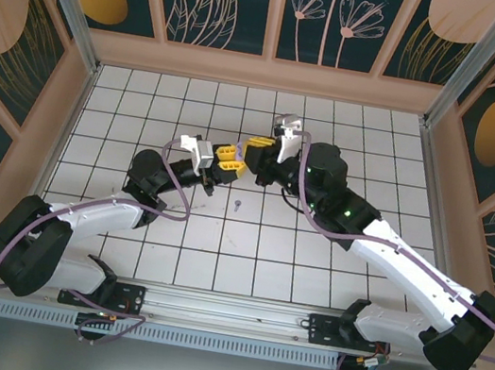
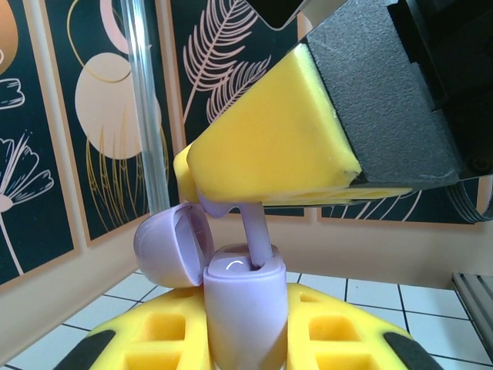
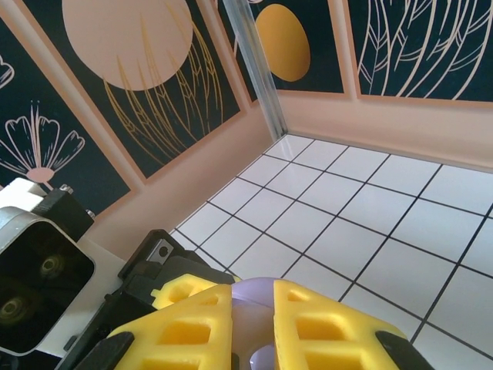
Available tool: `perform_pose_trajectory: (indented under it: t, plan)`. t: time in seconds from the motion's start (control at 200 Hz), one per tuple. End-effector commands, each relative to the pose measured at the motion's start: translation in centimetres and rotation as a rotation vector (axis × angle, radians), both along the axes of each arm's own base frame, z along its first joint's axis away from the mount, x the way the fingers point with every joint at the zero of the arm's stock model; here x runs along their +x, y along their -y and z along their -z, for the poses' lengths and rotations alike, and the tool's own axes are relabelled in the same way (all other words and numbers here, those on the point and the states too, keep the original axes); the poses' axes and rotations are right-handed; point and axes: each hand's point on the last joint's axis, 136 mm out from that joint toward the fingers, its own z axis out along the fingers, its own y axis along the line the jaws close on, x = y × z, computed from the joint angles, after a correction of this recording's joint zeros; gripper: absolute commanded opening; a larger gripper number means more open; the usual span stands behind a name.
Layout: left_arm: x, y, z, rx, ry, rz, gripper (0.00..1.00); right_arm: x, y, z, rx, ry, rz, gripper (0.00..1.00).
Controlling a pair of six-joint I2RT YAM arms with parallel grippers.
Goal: Insert wireless bluetooth earbuds into charging case
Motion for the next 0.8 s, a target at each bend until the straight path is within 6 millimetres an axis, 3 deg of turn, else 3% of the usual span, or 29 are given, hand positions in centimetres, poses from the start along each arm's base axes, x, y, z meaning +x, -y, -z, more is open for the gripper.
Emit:
perform_pose_trajectory:
  t: [0.0,0.26,0.515,0.576,0.631,0.736,0.796]
  plan:
    - [-1.3,-0.2,-4.5,-0.080,0.127,0.024,0.00,-0.9,-0.4,3.8,-0.116,-0.035,-0.039,0.16]
    - [-1.1,-0.2,-4.5,-0.082,0.121,0.013,0.00,-1.9,-1.2,4.4,-0.144,-0.038,-0.086,0.16]
    - [-1.0,-0.1,-4.4,-0.081,0.113,0.014,0.00,-1.4,-1.1,4.2,-0.151,-0.038,-0.060,0.18]
    - [-1.0,-0.1,-4.4,-0.080,0.110,0.015,0.00,-1.2,-1.0,3.7,-0.140,-0.036,-0.044,0.23]
    - [-1.0,0.0,-4.2,-0.076,0.106,0.017,0.00,-0.9,-0.8,2.9,-0.122,-0.034,-0.024,0.34]
    - [-0.9,0.0,-4.0,-0.073,0.098,0.019,0.00,-0.5,-0.3,0.2,-0.062,-0.028,0.015,0.56]
    - [-0.8,0.1,-3.7,-0.069,0.088,0.022,0.00,-0.4,0.1,-1.5,-0.021,-0.022,0.032,0.64]
